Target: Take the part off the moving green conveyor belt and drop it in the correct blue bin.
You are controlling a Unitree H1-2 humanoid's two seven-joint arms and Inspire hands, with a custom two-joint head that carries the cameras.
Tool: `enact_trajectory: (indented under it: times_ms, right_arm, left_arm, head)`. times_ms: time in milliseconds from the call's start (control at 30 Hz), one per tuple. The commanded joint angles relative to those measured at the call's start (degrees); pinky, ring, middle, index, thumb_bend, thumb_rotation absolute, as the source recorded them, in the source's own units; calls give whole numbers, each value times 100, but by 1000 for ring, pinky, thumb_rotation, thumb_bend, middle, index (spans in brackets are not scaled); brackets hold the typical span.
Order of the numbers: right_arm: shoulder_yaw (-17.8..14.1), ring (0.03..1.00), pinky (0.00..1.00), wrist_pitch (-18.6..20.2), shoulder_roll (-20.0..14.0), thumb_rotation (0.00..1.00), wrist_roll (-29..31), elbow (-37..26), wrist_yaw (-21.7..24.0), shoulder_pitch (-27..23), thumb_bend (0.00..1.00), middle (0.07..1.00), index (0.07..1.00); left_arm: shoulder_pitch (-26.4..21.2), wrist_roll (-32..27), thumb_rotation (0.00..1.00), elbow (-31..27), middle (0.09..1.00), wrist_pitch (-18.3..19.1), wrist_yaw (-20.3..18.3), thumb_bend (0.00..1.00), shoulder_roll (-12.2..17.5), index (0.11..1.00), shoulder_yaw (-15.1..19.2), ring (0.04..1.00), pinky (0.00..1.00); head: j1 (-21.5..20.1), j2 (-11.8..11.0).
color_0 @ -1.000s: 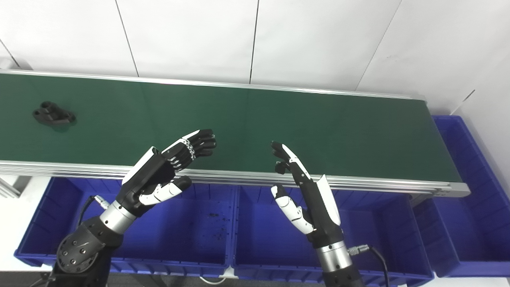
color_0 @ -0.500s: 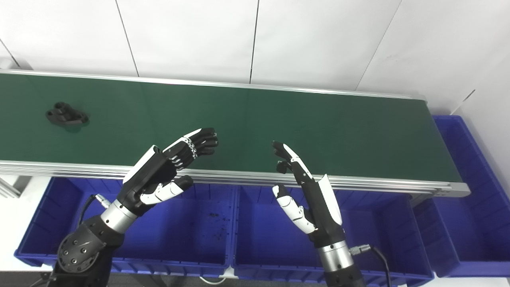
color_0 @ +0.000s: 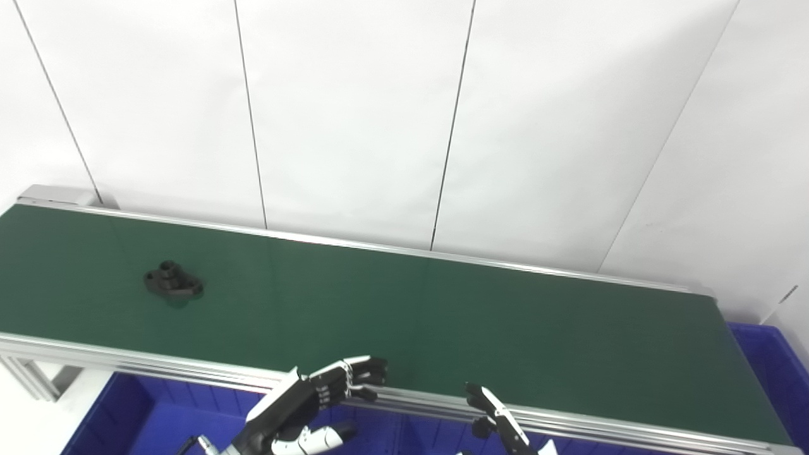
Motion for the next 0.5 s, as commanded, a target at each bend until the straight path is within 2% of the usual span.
enact_trajectory:
  times_ms: [0,167,467]
  right_arm:
    - [29,861,762,-331,44,674,16,-231,-62,-74,293,905,880]
    - [27,867,776,-252,36,679,-20,-367,25,-9,288,913,892]
    - [-35,861,781,-285,6,689,-86,-434,-6,33,298,905,887]
  left_arm:
    - [-91,3,514,-186,864,-217,7,542,-54,840,36,824,741]
    - [-64,6,492,-247,862,-217,-13,530,-79,840,45,823,750]
    - [-15,9,529,-284,872,-217,-36,509,-123,854,20,835,773]
  head:
    - [-9,52]
    - [-72,176]
    - [-25,292]
